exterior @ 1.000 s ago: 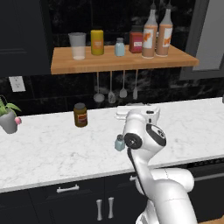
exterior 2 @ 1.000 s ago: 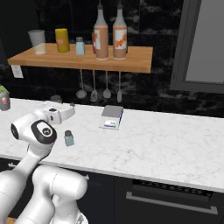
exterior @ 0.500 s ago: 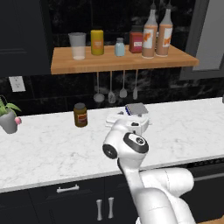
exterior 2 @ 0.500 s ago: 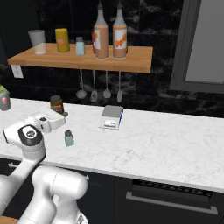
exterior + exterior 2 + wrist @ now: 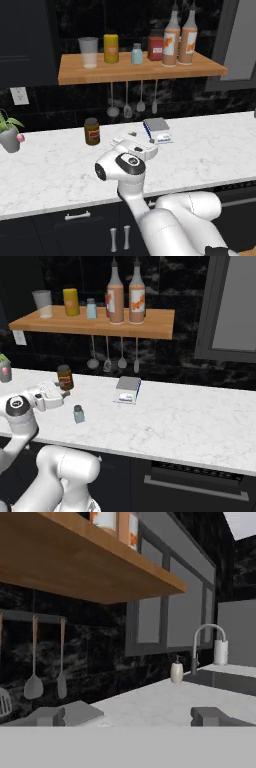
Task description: Put the shaker and condiment bottle from the counter next to their counterparts in the cabinet.
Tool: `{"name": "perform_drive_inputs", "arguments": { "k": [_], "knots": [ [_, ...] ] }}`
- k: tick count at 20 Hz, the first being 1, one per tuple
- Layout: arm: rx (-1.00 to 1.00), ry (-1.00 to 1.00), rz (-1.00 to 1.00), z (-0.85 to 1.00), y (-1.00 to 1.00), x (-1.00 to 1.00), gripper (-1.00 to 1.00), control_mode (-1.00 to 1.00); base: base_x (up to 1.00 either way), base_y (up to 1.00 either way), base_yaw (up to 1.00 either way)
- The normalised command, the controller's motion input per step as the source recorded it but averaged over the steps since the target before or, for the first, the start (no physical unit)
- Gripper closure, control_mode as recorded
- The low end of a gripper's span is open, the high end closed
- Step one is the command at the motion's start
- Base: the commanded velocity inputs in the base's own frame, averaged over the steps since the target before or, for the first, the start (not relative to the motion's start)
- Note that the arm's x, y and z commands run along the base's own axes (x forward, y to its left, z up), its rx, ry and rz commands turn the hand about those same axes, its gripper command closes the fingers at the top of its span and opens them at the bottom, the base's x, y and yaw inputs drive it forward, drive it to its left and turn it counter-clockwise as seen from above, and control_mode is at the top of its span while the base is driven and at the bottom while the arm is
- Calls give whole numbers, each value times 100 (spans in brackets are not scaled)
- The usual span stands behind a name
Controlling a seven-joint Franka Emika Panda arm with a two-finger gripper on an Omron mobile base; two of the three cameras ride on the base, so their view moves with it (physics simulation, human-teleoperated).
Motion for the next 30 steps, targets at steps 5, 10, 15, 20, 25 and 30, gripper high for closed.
{"name": "perform_drive_inputs", "arguments": {
  "k": [5, 10, 15, 20, 25, 30],
  "knots": [
    [8, 1, -27, -43, 19, 0, -100, -100, 0, 0, 0],
    [17, 5, -27, -12, 4, -11, -100, -100, 0, 0, 0],
    [12, 6, -14, -22, 0, -26, -100, -100, 0, 0, 0],
    [7, 0, -1, -37, -6, -34, -100, -100, 0, 0, 0],
    [13, 0, 0, -4, -11, -25, -100, -100, 0, 0, 0],
    [10, 0, 0, -1, -25, -2, -100, -100, 0, 0, 0]
  ]
}}
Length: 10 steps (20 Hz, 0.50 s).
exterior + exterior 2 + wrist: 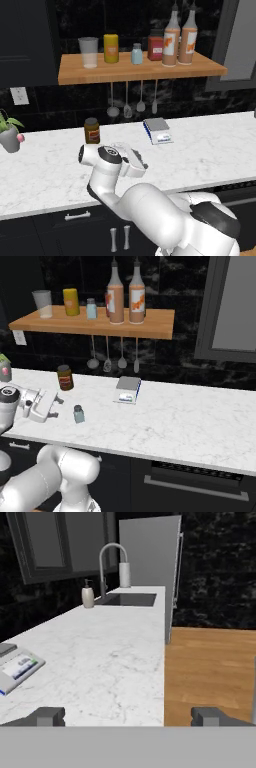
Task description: Put the shaker and condiment bottle from the counter next to their counterparts in the cabinet.
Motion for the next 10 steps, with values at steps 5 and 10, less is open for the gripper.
{"name": "perform_drive_inputs", "arguments": {
  "k": [5, 10],
  "knots": [
    [1, 0, 0, -11, -8, 0, -100, -100, 0, 0, 0],
    [0, 0, 0, 0, 0, 2, -100, -100, 0, 0, 0]
  ]
}}
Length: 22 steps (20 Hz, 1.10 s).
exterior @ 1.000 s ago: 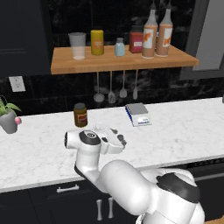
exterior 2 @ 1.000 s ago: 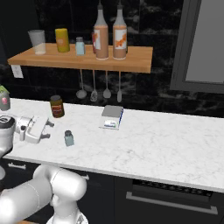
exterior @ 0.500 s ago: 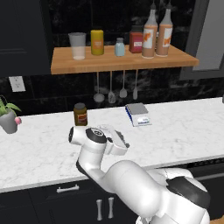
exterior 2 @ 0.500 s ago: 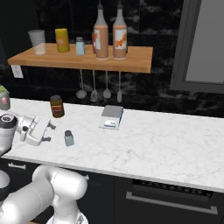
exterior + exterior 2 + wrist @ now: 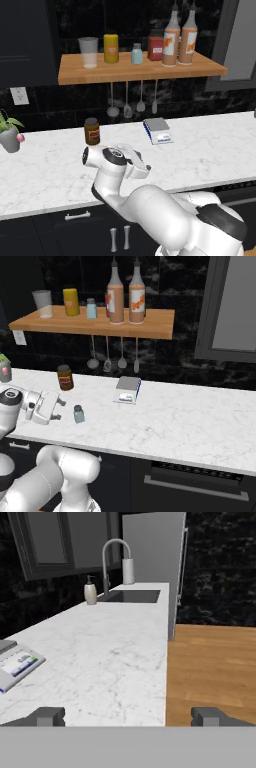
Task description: Put the shaker and condiment bottle from the counter next to their counterparts in the cabinet.
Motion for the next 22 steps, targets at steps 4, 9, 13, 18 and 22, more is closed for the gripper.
{"name": "perform_drive_inputs", "arguments": {
  "k": [4, 9, 13, 18, 22],
  "knots": [
    [0, 1, 0, -11, 1, 15, -100, -100, 0, 0, 0],
    [0, 1, 0, -15, 2, 14, -100, -100, 0, 0, 0],
    [0, 2, 0, -12, 8, 9, -100, -100, 0, 0, 0],
    [0, 2, 0, -9, 15, 10, -100, -100, 0, 0, 0],
    [0, 0, 0, -6, 9, 11, -100, -100, 0, 0, 0]
  ]
}}
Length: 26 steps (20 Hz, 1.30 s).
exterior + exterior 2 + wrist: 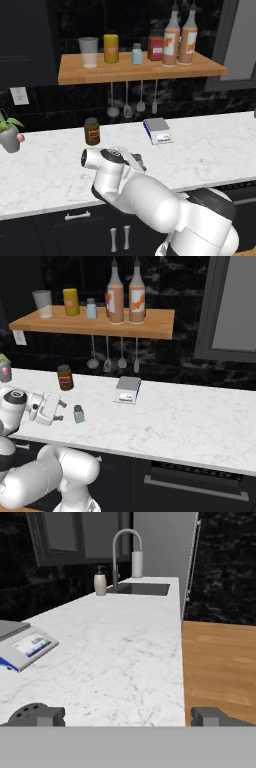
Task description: Put the shaker and condiment bottle from the counter next to their counterparts in the cabinet.
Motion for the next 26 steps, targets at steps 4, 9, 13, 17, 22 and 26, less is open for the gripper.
{"name": "perform_drive_inputs", "arguments": {
  "k": [4, 9, 13, 17, 22, 26],
  "knots": [
    [0, 0, 0, -5, 0, 16, -100, -100, 0, 0, 0],
    [0, 0, 0, -14, 0, 20, -100, -100, 0, 0, 0],
    [0, 3, 0, -20, 1, 21, -100, -100, 0, 0, 0],
    [0, 3, 0, -13, 0, 21, -100, -100, 0, 0, 0],
    [0, 3, 0, -12, 5, 19, -100, -100, 0, 0, 0],
    [0, 4, 0, -18, 7, 18, -100, -100, 0, 0, 0]
  ]
}}
